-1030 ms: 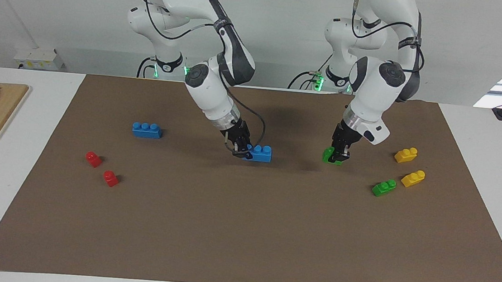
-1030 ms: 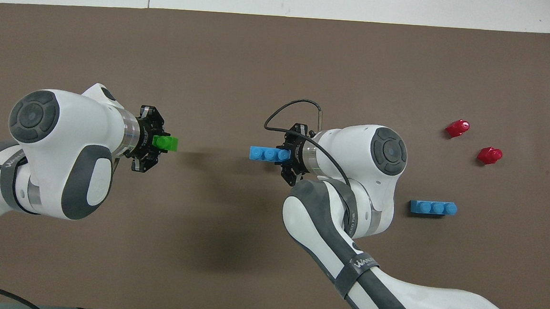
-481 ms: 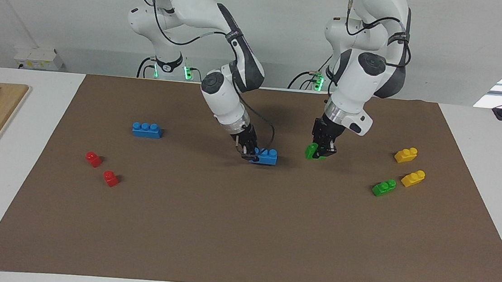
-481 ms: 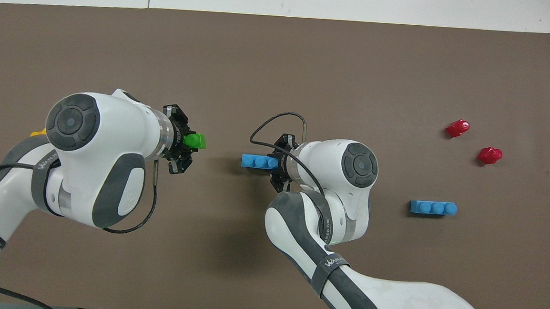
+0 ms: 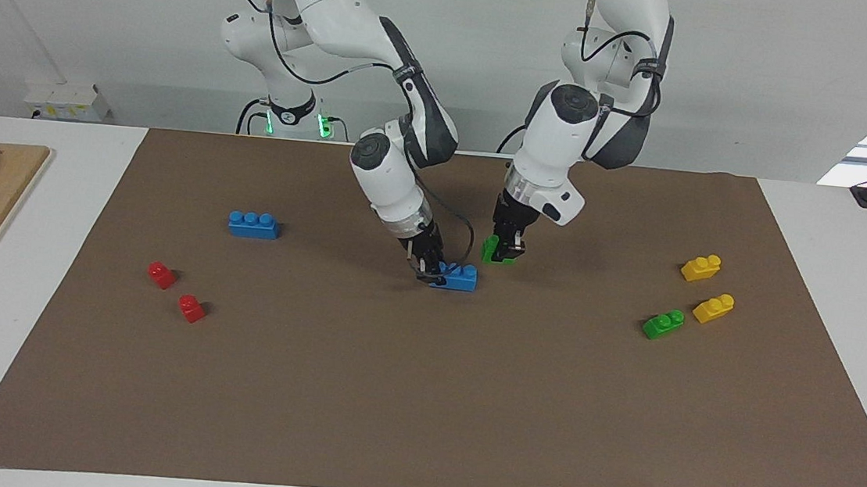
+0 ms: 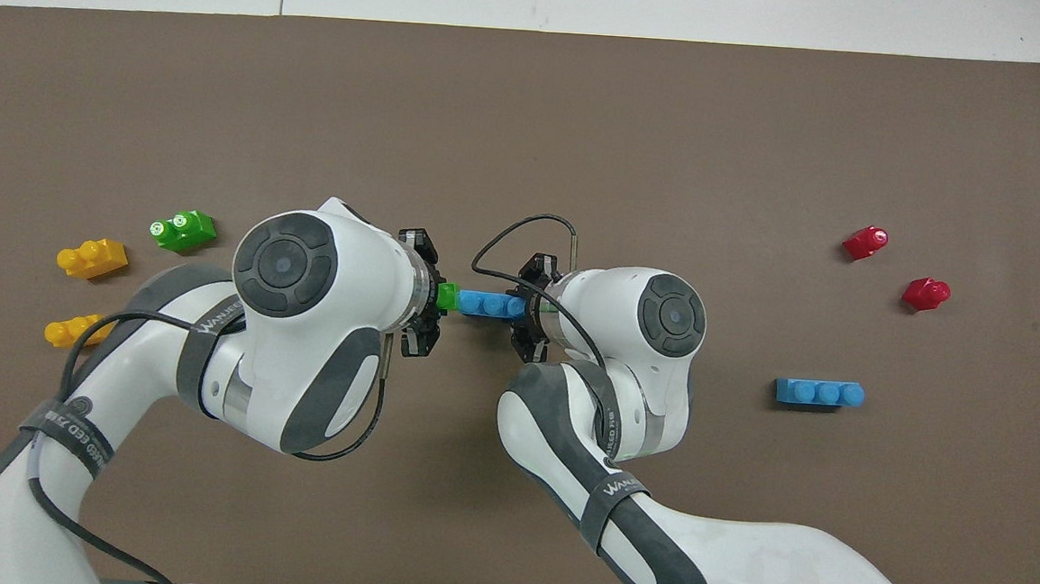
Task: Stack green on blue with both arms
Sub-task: 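Press the green brick onto the blue brick held by the right gripper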
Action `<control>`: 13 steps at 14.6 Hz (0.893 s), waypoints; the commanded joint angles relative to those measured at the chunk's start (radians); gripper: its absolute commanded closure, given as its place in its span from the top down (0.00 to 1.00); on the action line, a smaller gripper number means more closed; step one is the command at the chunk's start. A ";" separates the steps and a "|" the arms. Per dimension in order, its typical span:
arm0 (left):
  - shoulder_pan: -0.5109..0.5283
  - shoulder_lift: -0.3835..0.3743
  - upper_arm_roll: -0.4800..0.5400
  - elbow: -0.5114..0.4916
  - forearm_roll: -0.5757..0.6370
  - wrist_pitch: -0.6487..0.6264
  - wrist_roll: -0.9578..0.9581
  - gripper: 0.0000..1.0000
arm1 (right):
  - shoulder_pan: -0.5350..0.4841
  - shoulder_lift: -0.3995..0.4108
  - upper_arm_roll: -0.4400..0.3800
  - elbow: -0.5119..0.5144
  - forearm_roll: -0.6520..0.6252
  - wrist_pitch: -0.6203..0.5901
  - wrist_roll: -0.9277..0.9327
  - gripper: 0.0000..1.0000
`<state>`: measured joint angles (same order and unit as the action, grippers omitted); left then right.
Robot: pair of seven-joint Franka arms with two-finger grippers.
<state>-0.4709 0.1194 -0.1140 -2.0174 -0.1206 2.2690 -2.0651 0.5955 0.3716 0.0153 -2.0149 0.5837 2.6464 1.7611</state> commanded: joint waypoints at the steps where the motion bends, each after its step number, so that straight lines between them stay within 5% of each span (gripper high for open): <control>1: -0.037 0.049 0.014 0.054 0.027 0.000 -0.017 0.00 | 0.009 0.012 -0.003 -0.001 0.018 0.029 0.000 0.00; 13: -0.074 0.166 0.013 0.129 0.072 0.021 -0.107 0.00 | -0.003 0.013 -0.003 0.004 0.019 0.026 -0.014 0.00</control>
<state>-0.5312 0.2646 -0.1138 -1.9150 -0.0639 2.2850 -2.1199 0.5959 0.3721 0.0149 -2.0148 0.5837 2.6485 1.7610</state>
